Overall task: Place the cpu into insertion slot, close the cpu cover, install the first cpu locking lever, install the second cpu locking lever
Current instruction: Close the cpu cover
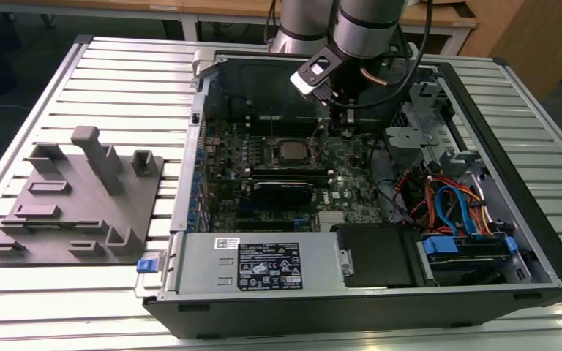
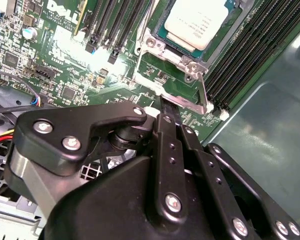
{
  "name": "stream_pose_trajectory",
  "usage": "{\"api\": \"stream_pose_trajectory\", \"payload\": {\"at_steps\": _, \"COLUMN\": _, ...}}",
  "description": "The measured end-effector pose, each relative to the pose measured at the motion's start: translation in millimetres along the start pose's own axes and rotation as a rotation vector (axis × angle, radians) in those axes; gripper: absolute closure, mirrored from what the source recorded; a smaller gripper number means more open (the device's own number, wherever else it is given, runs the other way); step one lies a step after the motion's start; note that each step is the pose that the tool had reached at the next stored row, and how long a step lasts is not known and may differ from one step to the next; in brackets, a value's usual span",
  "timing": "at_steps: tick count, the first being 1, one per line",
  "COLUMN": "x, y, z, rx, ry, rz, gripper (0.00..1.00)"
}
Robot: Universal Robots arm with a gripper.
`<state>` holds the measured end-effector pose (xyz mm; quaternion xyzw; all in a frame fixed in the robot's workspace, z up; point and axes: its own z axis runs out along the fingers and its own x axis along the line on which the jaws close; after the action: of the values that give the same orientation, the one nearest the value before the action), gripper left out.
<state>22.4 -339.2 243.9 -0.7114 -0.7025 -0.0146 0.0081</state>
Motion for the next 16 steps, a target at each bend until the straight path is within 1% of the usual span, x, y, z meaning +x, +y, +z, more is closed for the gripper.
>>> {"api": "stream_pose_trajectory", "payload": {"at_steps": 9, "x": -0.1, "y": -6.1, "z": -0.1, "rx": 0.0, "ry": 0.0, "rz": 0.0, "gripper": 0.89}}
{"api": "stream_pose_trajectory", "payload": {"at_steps": 16, "x": -0.2, "y": -12.3, "z": -0.1, "rx": 0.0, "ry": 0.0, "rz": 0.0, "gripper": 0.89}}
